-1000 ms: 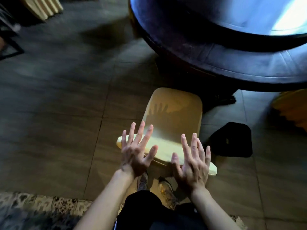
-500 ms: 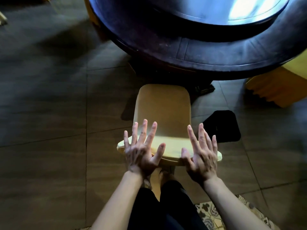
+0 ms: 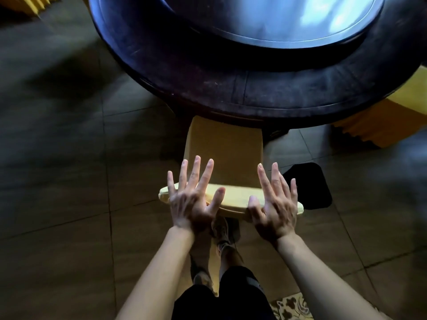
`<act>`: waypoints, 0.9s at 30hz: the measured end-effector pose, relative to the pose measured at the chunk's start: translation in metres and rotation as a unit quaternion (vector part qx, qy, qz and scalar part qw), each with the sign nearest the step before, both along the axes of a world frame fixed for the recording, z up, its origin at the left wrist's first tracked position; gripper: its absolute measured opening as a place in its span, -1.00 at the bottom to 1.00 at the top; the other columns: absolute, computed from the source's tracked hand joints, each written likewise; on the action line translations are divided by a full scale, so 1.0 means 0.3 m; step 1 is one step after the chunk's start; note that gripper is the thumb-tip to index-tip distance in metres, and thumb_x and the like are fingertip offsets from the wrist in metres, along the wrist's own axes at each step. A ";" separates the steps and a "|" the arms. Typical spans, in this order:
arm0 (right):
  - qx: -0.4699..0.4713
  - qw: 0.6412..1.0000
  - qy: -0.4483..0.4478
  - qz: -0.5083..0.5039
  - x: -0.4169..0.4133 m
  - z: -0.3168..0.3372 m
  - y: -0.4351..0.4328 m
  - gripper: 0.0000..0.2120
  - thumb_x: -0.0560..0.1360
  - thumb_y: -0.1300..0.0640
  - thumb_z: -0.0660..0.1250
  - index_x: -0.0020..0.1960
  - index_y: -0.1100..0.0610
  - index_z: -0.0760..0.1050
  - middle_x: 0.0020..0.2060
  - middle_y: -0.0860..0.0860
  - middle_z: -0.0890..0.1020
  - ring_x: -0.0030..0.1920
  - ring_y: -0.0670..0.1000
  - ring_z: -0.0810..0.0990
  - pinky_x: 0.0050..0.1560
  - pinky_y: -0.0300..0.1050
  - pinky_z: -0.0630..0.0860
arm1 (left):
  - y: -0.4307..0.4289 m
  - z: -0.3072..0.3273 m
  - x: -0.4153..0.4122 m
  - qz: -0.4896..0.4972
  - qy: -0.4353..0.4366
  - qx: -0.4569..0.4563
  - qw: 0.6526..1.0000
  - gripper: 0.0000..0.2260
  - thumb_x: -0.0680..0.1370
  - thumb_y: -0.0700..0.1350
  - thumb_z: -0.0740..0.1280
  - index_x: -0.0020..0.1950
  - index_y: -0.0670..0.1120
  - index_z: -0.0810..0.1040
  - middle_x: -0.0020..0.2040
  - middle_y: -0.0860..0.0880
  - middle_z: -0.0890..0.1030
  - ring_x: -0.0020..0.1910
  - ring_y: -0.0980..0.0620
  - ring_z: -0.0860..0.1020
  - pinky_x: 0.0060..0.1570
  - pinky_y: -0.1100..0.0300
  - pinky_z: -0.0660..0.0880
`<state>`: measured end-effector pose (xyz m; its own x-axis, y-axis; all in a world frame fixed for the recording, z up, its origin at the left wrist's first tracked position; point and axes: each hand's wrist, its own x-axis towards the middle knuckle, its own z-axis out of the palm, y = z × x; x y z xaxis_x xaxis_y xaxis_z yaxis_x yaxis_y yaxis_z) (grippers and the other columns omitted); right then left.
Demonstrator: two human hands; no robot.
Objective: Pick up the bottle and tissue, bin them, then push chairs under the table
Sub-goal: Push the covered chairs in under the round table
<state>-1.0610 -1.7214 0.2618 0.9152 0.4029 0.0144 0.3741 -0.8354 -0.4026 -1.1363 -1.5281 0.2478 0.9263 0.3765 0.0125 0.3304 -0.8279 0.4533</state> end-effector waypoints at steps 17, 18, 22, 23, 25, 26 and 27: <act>0.020 1.000 -0.003 -0.006 0.554 0.023 0.190 -0.23 0.44 -0.15 0.08 0.61 0.08 0.30 0.59 0.26 0.29 0.54 0.29 0.38 0.58 0.40 0.08 | 0.185 0.018 0.556 -0.008 0.011 0.007 1.000 -0.28 0.58 0.41 -0.18 0.60 0.09 0.27 0.61 -0.06 0.25 0.61 -0.14 0.16 0.55 -0.31 -0.04; 0.023 1.000 0.000 -0.006 0.590 0.029 0.205 -0.23 0.44 -0.16 0.07 0.61 0.08 0.29 0.60 0.26 0.28 0.54 0.28 0.37 0.58 0.39 0.07 | 0.197 0.024 0.593 -0.007 0.016 0.008 1.000 -0.28 0.58 0.41 -0.19 0.60 0.08 0.27 0.61 -0.07 0.25 0.61 -0.14 0.16 0.55 -0.31 -0.04; 0.038 0.999 -0.003 -0.002 0.662 0.036 0.253 -0.23 0.43 -0.14 0.10 0.61 0.10 0.30 0.58 0.25 0.31 0.53 0.26 0.41 0.57 0.38 0.12 | 0.254 0.026 0.664 -0.005 0.016 0.005 1.000 -0.28 0.58 0.40 -0.21 0.59 0.08 0.29 0.61 -0.06 0.26 0.61 -0.12 0.16 0.55 -0.30 -0.03; 0.042 0.999 -0.004 -0.002 0.663 0.032 0.256 -0.23 0.43 -0.14 0.11 0.60 0.10 0.31 0.58 0.25 0.33 0.51 0.25 0.42 0.57 0.38 0.14 | 0.260 0.024 0.666 -0.005 0.011 0.006 1.000 -0.28 0.59 0.40 -0.22 0.58 0.07 0.31 0.60 -0.06 0.27 0.61 -0.12 0.18 0.54 -0.30 0.00; 0.043 0.999 -0.001 0.003 0.660 0.022 0.255 -0.23 0.43 -0.14 0.11 0.60 0.10 0.32 0.57 0.25 0.35 0.50 0.25 0.44 0.57 0.37 0.15 | 0.262 0.024 0.658 0.001 0.005 0.010 1.000 -0.29 0.60 0.38 -0.20 0.57 0.05 0.34 0.59 -0.07 0.30 0.60 -0.13 0.21 0.53 -0.32 0.03; 0.043 0.999 0.001 0.003 0.659 0.021 0.252 -0.23 0.43 -0.14 0.12 0.60 0.10 0.33 0.56 0.25 0.36 0.50 0.25 0.45 0.57 0.36 0.15 | 0.258 0.023 0.658 0.002 0.003 0.010 1.000 -0.30 0.60 0.37 -0.20 0.56 0.05 0.35 0.59 -0.07 0.31 0.59 -0.13 0.21 0.52 -0.32 0.05; 0.043 0.999 0.003 0.004 0.662 0.022 0.250 -0.23 0.43 -0.14 0.12 0.60 0.10 0.33 0.56 0.25 0.36 0.49 0.25 0.45 0.57 0.36 0.15 | 0.254 0.025 0.661 0.002 0.003 0.011 1.000 -0.30 0.61 0.36 -0.20 0.56 0.04 0.36 0.58 -0.07 0.32 0.59 -0.14 0.22 0.52 -0.33 0.05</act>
